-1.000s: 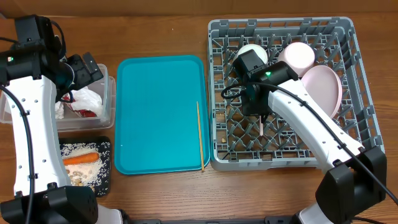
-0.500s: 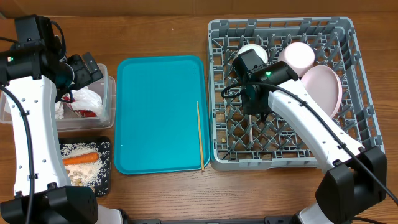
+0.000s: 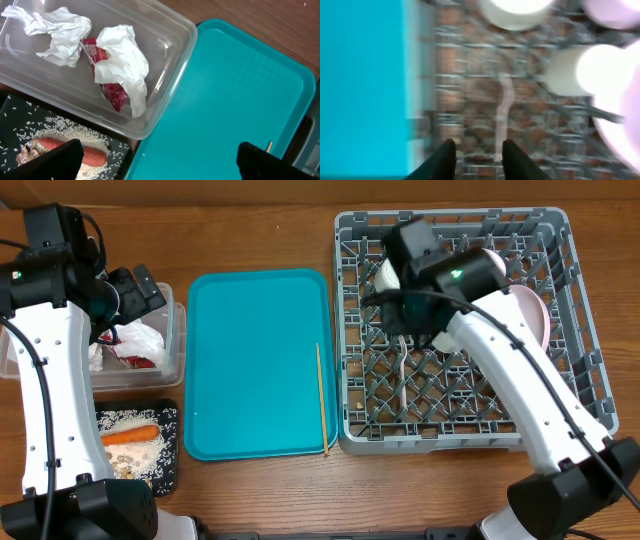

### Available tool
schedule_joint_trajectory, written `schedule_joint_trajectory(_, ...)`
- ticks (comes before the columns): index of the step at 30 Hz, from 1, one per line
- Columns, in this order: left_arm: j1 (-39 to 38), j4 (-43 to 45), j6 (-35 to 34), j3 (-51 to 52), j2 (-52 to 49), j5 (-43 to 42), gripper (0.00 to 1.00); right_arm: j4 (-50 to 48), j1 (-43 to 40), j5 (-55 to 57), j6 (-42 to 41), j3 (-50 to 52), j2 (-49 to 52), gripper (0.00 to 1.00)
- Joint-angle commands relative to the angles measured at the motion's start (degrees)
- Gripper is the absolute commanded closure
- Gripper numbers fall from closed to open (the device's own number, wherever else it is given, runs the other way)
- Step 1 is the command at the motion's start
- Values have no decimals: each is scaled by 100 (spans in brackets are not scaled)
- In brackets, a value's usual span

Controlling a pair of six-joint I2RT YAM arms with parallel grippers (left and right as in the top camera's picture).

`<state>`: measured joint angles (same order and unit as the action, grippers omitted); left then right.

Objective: Sort waste into correct bins and load items into the dishwasher
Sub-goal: 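Carry the fork into the rack center and release it upright, then move the right gripper back to the wooden chopstick on the teal tray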

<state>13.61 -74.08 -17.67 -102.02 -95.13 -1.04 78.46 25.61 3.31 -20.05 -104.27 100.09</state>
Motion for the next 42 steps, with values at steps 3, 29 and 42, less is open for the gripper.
schedule_joint_trajectory(3, -9, 15, -57, -136, 74, -2, 0, -243, 501, -1840, -162, -221, -107, 69)
schedule_joint_trajectory(29, -9, 15, -57, -136, 74, -2, 0, -1779, 2802, 1325, -2345, 1296, 844, 72)
schedule_joint_trajectory(42, -9, 15, -57, -136, 74, -2, 0, -1746, 2806, 1425, -2520, 1325, 1644, 71)
